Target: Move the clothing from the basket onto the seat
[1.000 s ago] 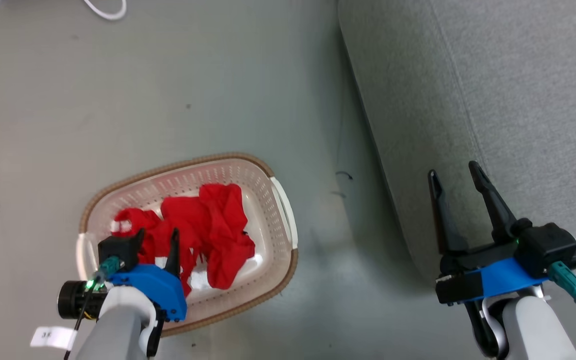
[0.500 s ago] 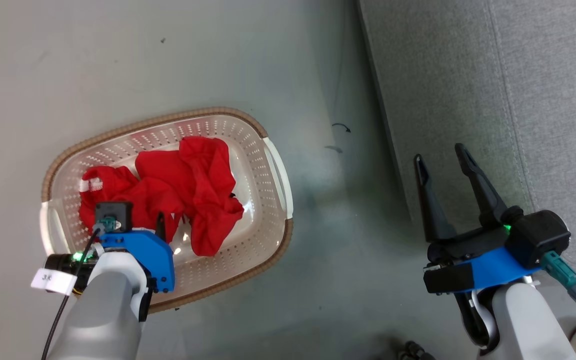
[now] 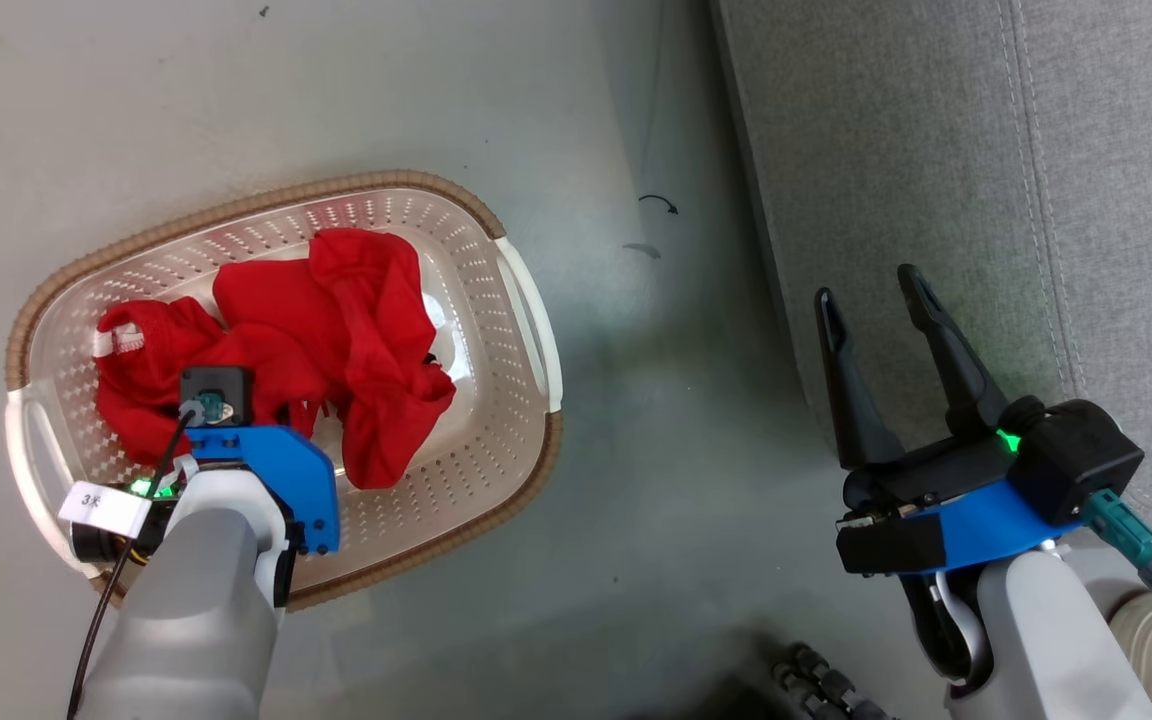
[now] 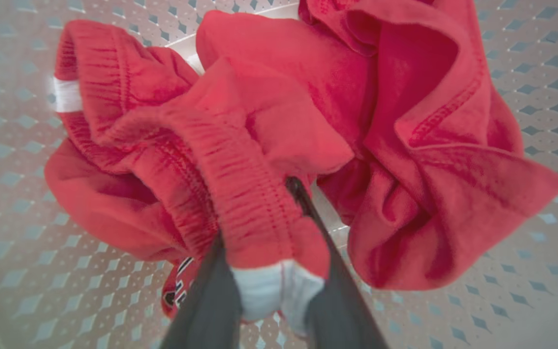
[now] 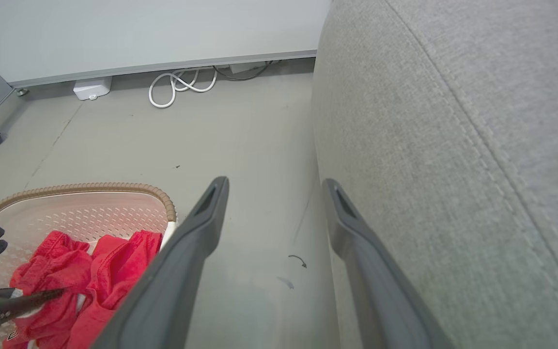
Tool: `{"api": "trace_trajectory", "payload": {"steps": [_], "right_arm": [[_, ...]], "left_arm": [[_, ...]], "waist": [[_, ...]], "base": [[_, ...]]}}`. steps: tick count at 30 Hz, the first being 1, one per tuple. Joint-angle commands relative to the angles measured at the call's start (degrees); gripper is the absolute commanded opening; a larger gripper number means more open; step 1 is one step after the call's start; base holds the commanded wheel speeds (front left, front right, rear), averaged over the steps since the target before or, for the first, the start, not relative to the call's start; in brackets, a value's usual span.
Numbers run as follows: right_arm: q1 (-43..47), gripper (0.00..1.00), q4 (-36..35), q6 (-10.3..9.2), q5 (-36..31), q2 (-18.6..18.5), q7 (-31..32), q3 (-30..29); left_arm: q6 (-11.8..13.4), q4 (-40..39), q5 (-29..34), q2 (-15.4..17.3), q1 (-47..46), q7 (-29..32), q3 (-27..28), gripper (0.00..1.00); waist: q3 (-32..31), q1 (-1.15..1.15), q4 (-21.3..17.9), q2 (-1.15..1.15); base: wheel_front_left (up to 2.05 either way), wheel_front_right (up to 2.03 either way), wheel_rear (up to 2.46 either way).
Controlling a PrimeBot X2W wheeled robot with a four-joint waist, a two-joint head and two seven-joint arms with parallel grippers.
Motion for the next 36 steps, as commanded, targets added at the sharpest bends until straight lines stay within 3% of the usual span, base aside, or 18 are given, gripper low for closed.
{"api": "trace_trajectory", "payload": {"steps": [1,18,29,36], "right_arm": [[-0.84,1.0,-0.27,0.03,0.22,-0.16,-0.3,0.17],[-0.47,1.0,0.53,0.03,-0.45,-0.17,-0.31,0.03],[0.55,1.0,3.48,0.03,-2.67,-0.19,-0.29,-0.33],[2.9,1.0,5.45,0.03,-3.46,-0.19,0.24,-1.03]], "left_arm": [[-0.27,0.14,-0.43,0.06,-1.18,0.29,-0.21,0.0],[-2.48,0.65,-3.7,-1.67,-0.24,-2.59,0.1,0.0],[-5.15,0.76,-5.95,-3.41,4.52,-7.61,-1.46,0.0],[-7.14,-2.19,-9.3,-3.57,8.87,-9.11,-6.8,0.0]], "waist": [[0.24,-0.01,-0.12,0.0],[-3.44,-0.01,2.08,0.0],[-16.24,-0.01,7.52,0.0],[-25.78,-0.01,11.19,0.0]], "base": [[0.0,0.0,0.0],[0.0,0.0,0.0],[0.0,0.0,0.0],[0.0,0.0,0.0]]}}
